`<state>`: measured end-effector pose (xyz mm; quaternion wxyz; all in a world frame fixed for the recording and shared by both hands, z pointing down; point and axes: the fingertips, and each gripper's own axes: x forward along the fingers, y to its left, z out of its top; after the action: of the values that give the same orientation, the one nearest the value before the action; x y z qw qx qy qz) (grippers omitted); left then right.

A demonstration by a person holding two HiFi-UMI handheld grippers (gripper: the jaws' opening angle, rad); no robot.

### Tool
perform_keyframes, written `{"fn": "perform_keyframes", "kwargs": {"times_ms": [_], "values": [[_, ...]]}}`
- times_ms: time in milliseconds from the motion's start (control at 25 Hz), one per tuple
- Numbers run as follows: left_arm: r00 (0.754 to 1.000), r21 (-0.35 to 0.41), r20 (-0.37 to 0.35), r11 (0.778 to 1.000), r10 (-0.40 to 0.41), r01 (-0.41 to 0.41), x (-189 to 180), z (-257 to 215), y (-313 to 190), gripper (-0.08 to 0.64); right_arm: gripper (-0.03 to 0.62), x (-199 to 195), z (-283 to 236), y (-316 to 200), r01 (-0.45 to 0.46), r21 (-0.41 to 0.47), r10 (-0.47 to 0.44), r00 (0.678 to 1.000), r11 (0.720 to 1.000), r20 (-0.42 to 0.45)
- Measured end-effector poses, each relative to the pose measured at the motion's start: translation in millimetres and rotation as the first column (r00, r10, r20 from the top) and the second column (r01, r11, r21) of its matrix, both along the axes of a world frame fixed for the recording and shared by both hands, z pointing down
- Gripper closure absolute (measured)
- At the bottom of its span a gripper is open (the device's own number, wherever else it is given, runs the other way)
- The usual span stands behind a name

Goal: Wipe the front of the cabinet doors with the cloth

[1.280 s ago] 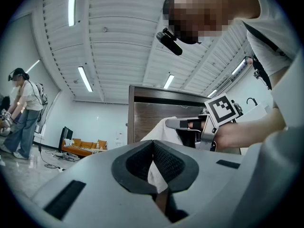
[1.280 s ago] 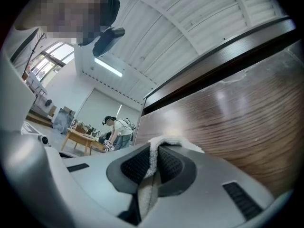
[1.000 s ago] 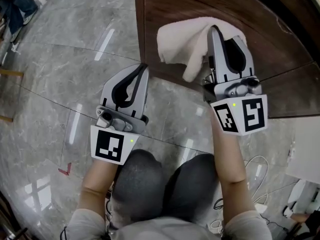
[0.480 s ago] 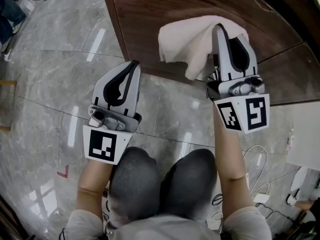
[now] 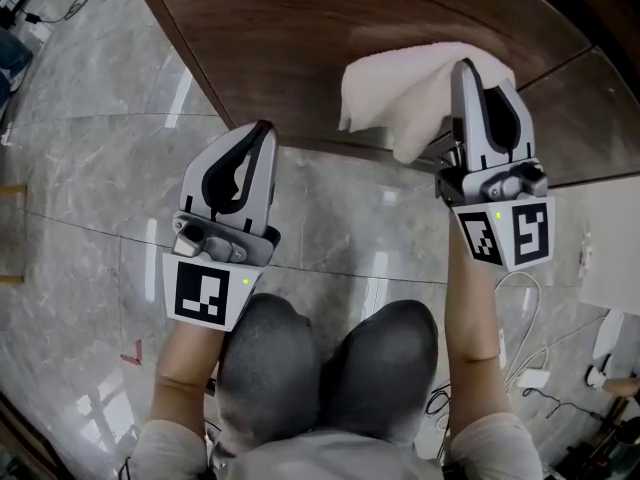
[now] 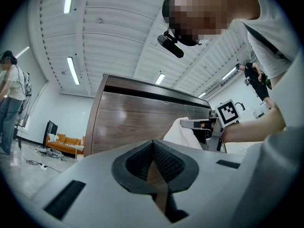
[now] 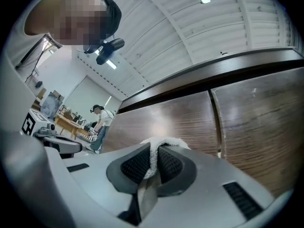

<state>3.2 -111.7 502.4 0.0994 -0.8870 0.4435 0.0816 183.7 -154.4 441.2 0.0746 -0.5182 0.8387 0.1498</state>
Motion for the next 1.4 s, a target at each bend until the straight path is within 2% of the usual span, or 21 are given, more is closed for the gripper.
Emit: {"fn": "perform_keyframes", "kwargs": {"times_ms": [160, 360, 680, 960, 1160, 1400], "values": [[1.0, 0.004, 0.018, 1.0, 0.021, -0.021, 18, -2, 7, 0.543, 0.54, 36, -5, 15, -0.044, 0.022, 0.044, 0.999, 0.999, 0.0], [0.999, -0.007, 0.018, 1.0, 0.031, -0.031, 15, 6, -2, 0.543, 0.54, 57, 1, 16, -0.098, 0.021, 0.098, 0.995, 0.995, 0.009], [0.999, -0.021, 0.012, 0.999, 0.047, -0.047, 18, 16, -11, 0.543, 0.54, 70, 12, 11, -0.128, -0.007, 0.127, 0.991, 0.992, -0.03], [1.0, -0.019, 0.006, 0.999, 0.031, -0.031, 12, 15, -10, 0.543, 0.54, 71, 12, 10, -0.127, -0.018, 0.127, 0.992, 0.992, -0.018], [1.0, -0.009, 0.001, 1.0, 0.014, -0.014, 0, 9, -3, 0.543, 0.54, 52, 14, 32, -0.112, -0.024, 0.112, 0.994, 0.993, -0.01], [0.998, -0.026, 0.051, 0.999, -0.023, 0.024, -31, 19, 8, 0.543, 0.54, -30, 50, 43, 0.066, -0.093, -0.066, 0.998, 0.994, 0.004]]}}
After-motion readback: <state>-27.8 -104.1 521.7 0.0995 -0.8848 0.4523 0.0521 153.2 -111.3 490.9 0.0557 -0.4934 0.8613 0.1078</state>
